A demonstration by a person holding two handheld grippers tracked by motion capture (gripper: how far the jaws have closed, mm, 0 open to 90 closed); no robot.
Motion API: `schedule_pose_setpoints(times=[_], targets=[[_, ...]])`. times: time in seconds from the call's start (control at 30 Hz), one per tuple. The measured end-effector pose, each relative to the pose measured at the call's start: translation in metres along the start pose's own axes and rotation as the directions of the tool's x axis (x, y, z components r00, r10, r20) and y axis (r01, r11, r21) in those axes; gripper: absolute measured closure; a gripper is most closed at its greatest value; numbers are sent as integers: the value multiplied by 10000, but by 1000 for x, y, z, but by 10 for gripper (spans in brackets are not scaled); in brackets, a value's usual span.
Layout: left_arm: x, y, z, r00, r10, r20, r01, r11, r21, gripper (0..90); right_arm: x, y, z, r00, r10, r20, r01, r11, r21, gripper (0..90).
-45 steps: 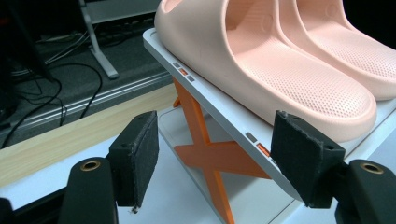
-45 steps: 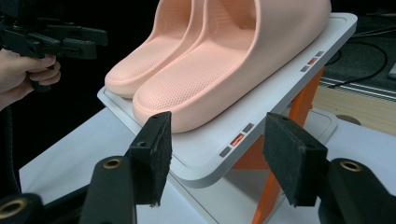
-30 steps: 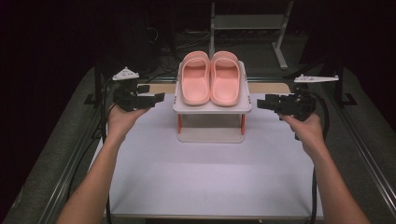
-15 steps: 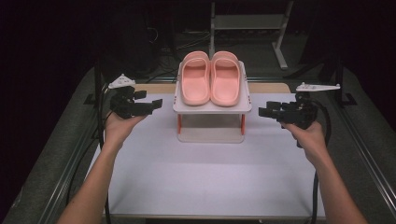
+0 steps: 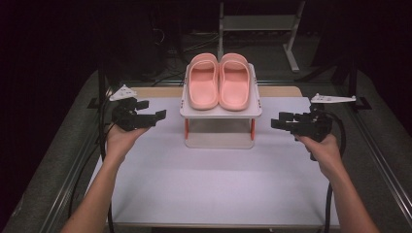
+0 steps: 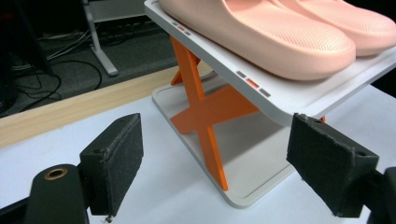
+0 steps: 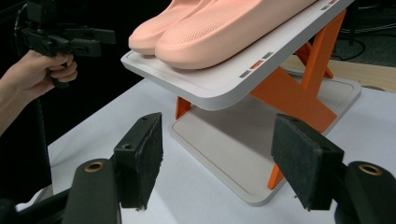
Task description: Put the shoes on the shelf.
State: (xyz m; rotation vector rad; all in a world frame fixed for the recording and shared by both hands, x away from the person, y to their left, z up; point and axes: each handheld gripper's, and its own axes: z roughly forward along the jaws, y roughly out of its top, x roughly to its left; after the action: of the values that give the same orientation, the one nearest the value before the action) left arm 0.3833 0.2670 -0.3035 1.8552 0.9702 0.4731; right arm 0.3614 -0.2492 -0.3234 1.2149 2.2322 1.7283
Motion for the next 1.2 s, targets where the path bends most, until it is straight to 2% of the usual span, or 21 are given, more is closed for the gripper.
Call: schedule_pose_setpoints(times=[0.63, 1.2], targets=[[0, -20, -2, 9999, -152, 19, 152, 9998, 91, 147, -4, -20, -6, 9999, 124, -75, -124, 9999, 71, 311], [1, -29, -5, 9998, -192, -74, 193, 9998, 107, 118, -10, -39, -13, 9993, 372, -64, -370, 9991, 207, 284]])
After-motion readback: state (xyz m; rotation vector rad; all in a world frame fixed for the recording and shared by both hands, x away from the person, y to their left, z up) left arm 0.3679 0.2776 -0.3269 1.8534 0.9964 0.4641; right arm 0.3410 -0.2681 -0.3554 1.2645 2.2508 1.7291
